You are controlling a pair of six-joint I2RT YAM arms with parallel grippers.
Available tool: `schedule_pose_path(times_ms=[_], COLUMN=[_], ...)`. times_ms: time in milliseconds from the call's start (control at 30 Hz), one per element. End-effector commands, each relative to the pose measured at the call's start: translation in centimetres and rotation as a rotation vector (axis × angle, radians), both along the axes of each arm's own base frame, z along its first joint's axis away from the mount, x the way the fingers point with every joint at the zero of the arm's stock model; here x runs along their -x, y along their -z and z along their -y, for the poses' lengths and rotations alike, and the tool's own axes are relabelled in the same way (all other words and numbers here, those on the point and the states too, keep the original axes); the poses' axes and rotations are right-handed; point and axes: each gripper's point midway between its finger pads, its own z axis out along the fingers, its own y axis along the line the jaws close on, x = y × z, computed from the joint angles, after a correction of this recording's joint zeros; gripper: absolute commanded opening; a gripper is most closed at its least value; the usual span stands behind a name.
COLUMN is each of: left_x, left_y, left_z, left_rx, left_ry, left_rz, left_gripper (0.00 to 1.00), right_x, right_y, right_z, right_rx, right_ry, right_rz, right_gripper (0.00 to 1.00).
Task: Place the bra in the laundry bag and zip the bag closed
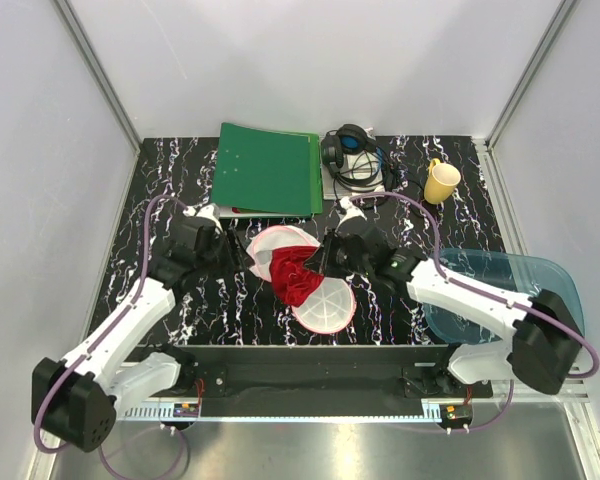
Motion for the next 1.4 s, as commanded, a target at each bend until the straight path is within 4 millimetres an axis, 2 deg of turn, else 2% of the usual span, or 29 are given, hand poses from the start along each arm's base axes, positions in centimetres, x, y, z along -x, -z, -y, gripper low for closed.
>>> schedule_pose_path(times_ms=[0, 67, 100, 133, 200, 233, 367, 533, 567, 633, 667, 733, 767, 833, 867, 900, 967, 1000, 1033, 1100, 1133, 1167, 1200, 1233, 1267, 1333, 1367], left_x=[-4.2, -5.1, -5.8, -6.3, -7.0, -7.3, -8.5, -10.2, -10.4, -10.5, -10.4, -10.4, -10.1, -10.0, -9.8, -9.4, -8.7, -7.8, -7.5, -5.8, -5.3, -4.5, -4.0, -3.1, -2.2, -1.2, -0.5], left_y=[-2.7, -2.7, -3.3, -2.3, -2.6, -1.8, -0.7, 0.4, 1.2, 1.6, 1.5, 1.8, 1.9, 1.4, 1.4, 1.5, 0.7, 1.0, -0.4, -0.4, -1.7, -2.1, -2.2, -1.6, -2.4, -1.9, -2.6], left_z=[-1.3, -1.1, -0.6, -0.5, 0.7, 0.9, 1.7, 2.1, 2.4, 2.6, 3.0, 3.4, 3.6, 3.8, 3.8, 3.9, 4.0, 4.2, 4.4, 5.0, 5.2, 5.8, 6.0, 6.1, 6.5, 6.8, 7.3], left_rx=[-0.097, -0.117, -0.130, -0.156, -0.157, -0.166, -0.177, -0.216, -0.223, -0.219, -0.203, -0.181, -0.166, -0.157, -0.155, -0.153, -0.146, -0.145, -0.131, -0.108, -0.088, -0.068, -0.057, -0.046, -0.010, 0.022, 0.060], left_ry=[-0.060, -0.047, -0.002, 0.020, 0.123, 0.143, 0.237, 0.276, 0.306, 0.323, 0.335, 0.342, 0.346, 0.349, 0.351, 0.355, 0.351, 0.359, 0.358, 0.355, 0.349, 0.342, 0.340, 0.340, 0.332, 0.319, 0.313], left_rz=[0.128, 0.133, 0.151, 0.123, 0.126, 0.098, 0.059, 0.021, 0.003, -0.010, -0.011, -0.018, -0.024, -0.005, -0.006, -0.009, 0.010, 0.003, 0.048, 0.047, 0.093, 0.098, 0.105, 0.092, 0.108, 0.109, 0.119], left_gripper=[0.55, 0.56, 0.56, 0.56, 0.57, 0.58, 0.59, 0.59, 0.57, 0.52, 0.43, 0.33, 0.24, 0.14, 0.04, 0.00, 0.00, 0.00, 0.00, 0.00, 0.00, 0.00, 0.00, 0.00, 0.00, 0.00, 0.00], right_x=[-0.2, -0.3, -0.2, -0.1, -0.1, -0.1, -0.1, -0.3, -0.2, -0.2, -0.2, -0.2, -0.2, -0.1, -0.2, -0.3, -0.6, -0.6, -0.8, -1.1, -1.2, -1.7, -1.8, -1.9, -2.1, -2.5, -2.8], right_y=[-2.2, -2.3, -1.9, -1.9, -1.8, -1.9, -1.5, -0.7, -0.6, -0.5, -0.4, 0.2, 0.3, 0.8, 1.3, 1.2, 1.8, 1.8, 1.9, 2.4, 2.6, 3.2, 3.3, 3.5, 3.6, 3.5, 3.5], right_z=[-2.2, -2.4, -2.4, -2.4, -2.0, -1.8, -0.9, 0.4, 0.4, 0.5, 0.6, 0.6, 0.4, 0.0, -0.3, -0.5, -0.7, -1.1, -1.2, -1.6, -1.7, -1.7, -1.8, -1.9, -2.4, -3.0, -3.6], right_rx=[-0.040, -0.034, -0.026, -0.029, -0.038, -0.043, -0.054, -0.064, -0.064, -0.071, -0.073, -0.071, -0.074, -0.076, -0.078, -0.085, -0.085, -0.095, -0.097, -0.102, -0.102, -0.099, -0.102, -0.105, -0.127, -0.153, -0.181], right_ry=[-0.068, -0.073, -0.074, -0.081, -0.080, -0.078, -0.076, -0.067, -0.070, -0.077, -0.078, -0.085, -0.090, -0.106, -0.105, -0.112, -0.108, -0.118, -0.118, -0.120, -0.117, -0.106, -0.105, -0.105, -0.107, -0.113, -0.115], right_rz=[-0.001, -0.013, -0.027, -0.038, -0.055, -0.056, -0.077, -0.114, -0.118, -0.127, -0.128, -0.147, -0.155, -0.177, -0.192, -0.199, -0.221, -0.234, -0.243, -0.269, -0.279, -0.296, -0.302, -0.310, -0.317, -0.327, -0.339], right_gripper=[0.00, 0.00, 0.00, 0.00, 0.00, 0.00, 0.00, 0.00, 0.00, 0.00, 0.00, 0.00, 0.00, 0.00, 0.00, 0.00, 0.00, 0.00, 0.00, 0.00, 0.00, 0.00, 0.00, 0.00, 0.00, 0.00, 0.00])
